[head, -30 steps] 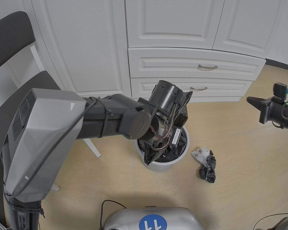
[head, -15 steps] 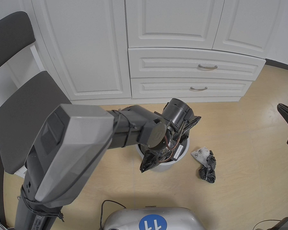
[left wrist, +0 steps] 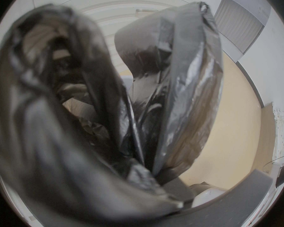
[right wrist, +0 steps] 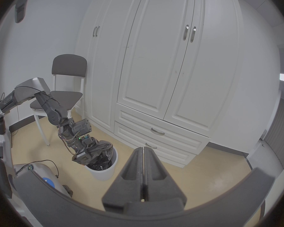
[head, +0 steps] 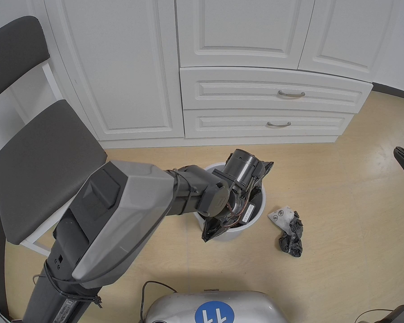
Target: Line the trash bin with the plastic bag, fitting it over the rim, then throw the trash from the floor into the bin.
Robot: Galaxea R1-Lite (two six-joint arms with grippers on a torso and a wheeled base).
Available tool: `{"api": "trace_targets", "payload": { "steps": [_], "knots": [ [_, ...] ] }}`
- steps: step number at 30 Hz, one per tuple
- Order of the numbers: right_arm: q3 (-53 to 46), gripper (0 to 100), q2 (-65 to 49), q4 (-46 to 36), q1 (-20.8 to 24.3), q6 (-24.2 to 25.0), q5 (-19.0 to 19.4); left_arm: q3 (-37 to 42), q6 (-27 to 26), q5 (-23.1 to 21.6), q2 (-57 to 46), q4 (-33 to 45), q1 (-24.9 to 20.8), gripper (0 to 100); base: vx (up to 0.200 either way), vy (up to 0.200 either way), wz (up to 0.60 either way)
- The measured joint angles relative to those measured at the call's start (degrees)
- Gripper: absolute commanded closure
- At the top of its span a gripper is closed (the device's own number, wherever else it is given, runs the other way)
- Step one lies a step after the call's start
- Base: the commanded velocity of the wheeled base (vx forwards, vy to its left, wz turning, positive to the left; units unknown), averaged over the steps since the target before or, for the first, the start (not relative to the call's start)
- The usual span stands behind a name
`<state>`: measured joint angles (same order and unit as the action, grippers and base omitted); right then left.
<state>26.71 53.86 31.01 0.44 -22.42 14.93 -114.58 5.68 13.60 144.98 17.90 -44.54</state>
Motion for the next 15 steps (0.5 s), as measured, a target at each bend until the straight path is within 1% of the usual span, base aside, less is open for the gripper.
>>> {"api": "trace_targets", "payload": {
  "steps": [5,8,15],
  "knots": [
    [-0.09,100,-0.17,-0.01,-0.06,-0.11,-0.02,-0.02,0.01,-0.15,-0.63,0.3,0.15,0,0.0,0.0,0.0],
    [-0.11,100,-0.3,-0.01,-0.04,-0.11,0.0,-0.02,0.01,-0.2,-1.51,1.76,0.15,0,0.0,0.0,0.0],
    [-0.3,100,-0.67,-0.04,-0.09,-0.13,0.0,0.0,0.2,-0.22,-6.78,12.04,0.06,0,0.0,0.0,0.0]
  ]
}}
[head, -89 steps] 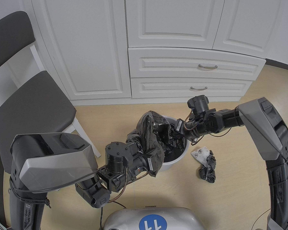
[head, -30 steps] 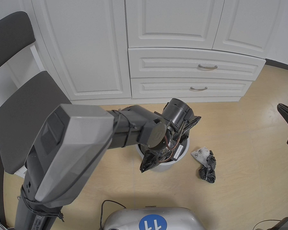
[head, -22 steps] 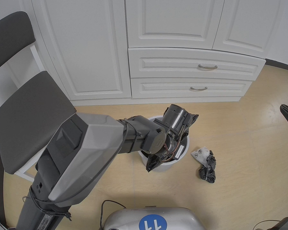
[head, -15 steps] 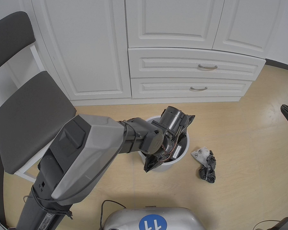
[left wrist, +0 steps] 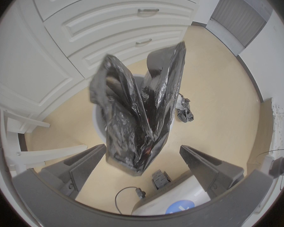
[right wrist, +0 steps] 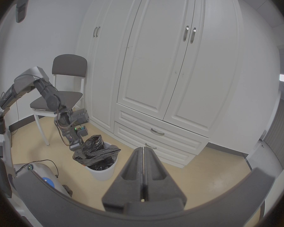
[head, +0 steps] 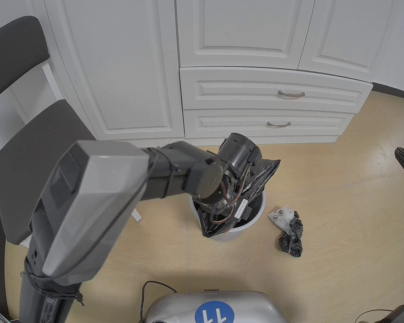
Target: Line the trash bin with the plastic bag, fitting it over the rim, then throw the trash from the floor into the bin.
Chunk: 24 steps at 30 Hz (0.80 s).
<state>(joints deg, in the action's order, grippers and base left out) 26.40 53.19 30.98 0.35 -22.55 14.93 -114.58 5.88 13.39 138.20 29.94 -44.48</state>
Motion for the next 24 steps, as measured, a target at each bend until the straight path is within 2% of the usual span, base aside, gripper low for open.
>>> {"api": "trace_targets", "payload": {
  "steps": [4,9,17,24],
  "knots": [
    [-0.02,100,-0.16,-0.02,-0.13,0.02,0.0,0.96,0.96,0.29,-4.11,3.39,-0.2,0,0.0,0.0,0.0],
    [-0.02,100,-0.24,-0.05,-0.33,0.04,0.01,7.85,3.36,0.49,-10.47,3.69,-0.5,0,0.0,0.0,0.0],
    [-0.09,100,-0.44,-0.16,0.06,0.02,0.06,20.13,5.56,1.99,-17.62,-4.4,-0.8,0,0.0,0.0,0.0],
    [-0.89,100,-1.04,-0.3,2.1,-1.61,-0.16,26.32,9.25,2.65,-21.5,-6.79,-0.99,0,0.0,0.0,0.0]
  ]
}}
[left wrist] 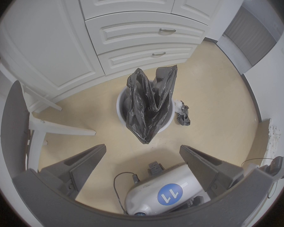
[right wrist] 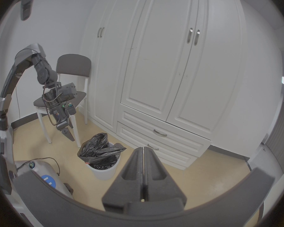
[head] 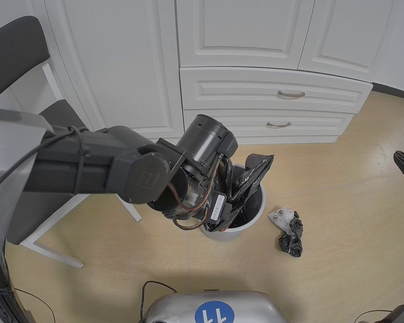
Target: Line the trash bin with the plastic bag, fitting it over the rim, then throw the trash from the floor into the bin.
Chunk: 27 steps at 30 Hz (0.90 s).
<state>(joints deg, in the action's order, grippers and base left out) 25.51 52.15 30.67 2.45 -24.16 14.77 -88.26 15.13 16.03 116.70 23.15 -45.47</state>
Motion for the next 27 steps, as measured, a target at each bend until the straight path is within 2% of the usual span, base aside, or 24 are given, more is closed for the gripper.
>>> {"api": "trace_targets", "payload": {
  "steps": [11,20,27],
  "knots": [
    [-0.94,100,0.83,0.09,2.73,-2.77,-0.27,9.96,2.05,-0.24,-5.9,-5.69,-0.72,0,0.0,0.0,0.0],
    [0.02,100,4.46,0.66,3.74,-2.5,0.09,22.31,1.91,-2.0,-10.01,-21.16,-0.69,0,0.0,0.0,0.0],
    [2.21,100,8.31,0.09,4.07,-0.13,-0.27,27.56,1.84,-5.08,-11.79,-25.0,-0.52,0,0.0,0.0,0.0]
  ]
}}
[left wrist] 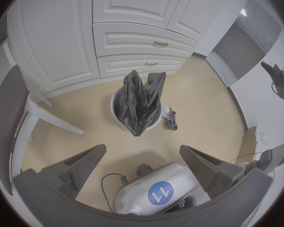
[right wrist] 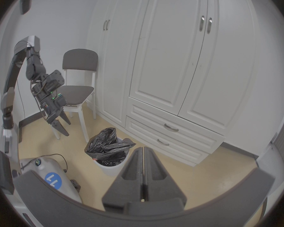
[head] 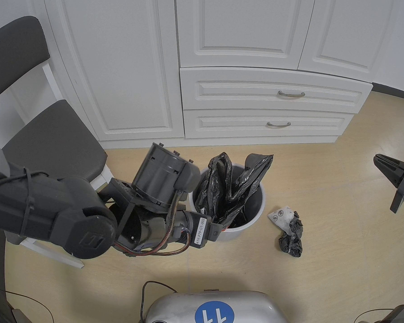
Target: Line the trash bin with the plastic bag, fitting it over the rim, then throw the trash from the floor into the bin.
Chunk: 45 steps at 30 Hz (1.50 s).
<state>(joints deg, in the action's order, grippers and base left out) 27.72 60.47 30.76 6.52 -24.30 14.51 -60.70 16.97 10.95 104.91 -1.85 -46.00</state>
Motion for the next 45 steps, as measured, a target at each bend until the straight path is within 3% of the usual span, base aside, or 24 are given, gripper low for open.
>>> {"api": "trace_targets", "payload": {
  "steps": [4,8,11,17,24,29,38,45],
  "knots": [
    [1.74,100,2.66,-1.06,0.48,2.38,-1.13,0.91,0.73,-0.72,-0.87,-0.15,0.71,0,0.0,0.0,0.0],
    [3.95,100,4.55,-7.96,1.94,3.12,-4.08,2.16,2.49,-1.24,-1.5,-1.45,1.34,0,0.0,0.0,0.0],
    [6.84,100,5.99,-15.37,3.82,4.9,-6.88,3.89,3.5,-2.08,-1.94,-4.99,1.84,0,0.0,0.0,0.0],
    [11.33,100,9.87,-18.82,6.92,8.7,-9.56,7.61,4.22,-3.18,-2.38,-14.02,3.06,0,0.0,0.0,0.0],
    [11.89,100,15.19,-18.71,12.04,10.31,-17.87,9.24,4.22,-3.4,-2.29,-15.45,2.62,0,0.0,0.0,0.0],
    [12.08,100,19.96,-12.81,16.32,14.51,-24.11,9.22,4.38,-3.49,-2.05,-15.54,2.32,0,0.0,0.0,0.0],
    [16.24,100,29.48,-8.68,20.15,24.19,-26.84,8.45,4.68,-3.36,-0.41,-18.02,2.5,0,0.0,0.0,0.0],
    [20.65,100,36.22,-8.86,20.78,28.37,-27.2,8.5,4.78,-3.47,0.63,-18.75,2.61,0,0.0,0.0,0.0]
  ]
}}
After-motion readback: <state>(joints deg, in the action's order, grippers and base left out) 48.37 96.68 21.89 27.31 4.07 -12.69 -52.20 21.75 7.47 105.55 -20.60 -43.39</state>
